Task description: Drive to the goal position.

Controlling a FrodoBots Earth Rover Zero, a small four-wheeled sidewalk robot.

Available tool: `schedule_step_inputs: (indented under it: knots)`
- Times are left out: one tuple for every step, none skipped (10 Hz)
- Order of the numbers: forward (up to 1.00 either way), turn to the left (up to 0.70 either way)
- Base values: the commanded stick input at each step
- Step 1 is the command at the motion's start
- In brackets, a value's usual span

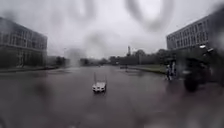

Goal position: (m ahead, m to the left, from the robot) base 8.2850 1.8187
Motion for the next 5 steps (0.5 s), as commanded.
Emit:
schedule_step_inputs:
  knots:
    - [1.00,0.00]
    - [1.00,0.00]
    - [1.00,0.00]
    - [1.00,0.00]
    - [1.00,0.00]
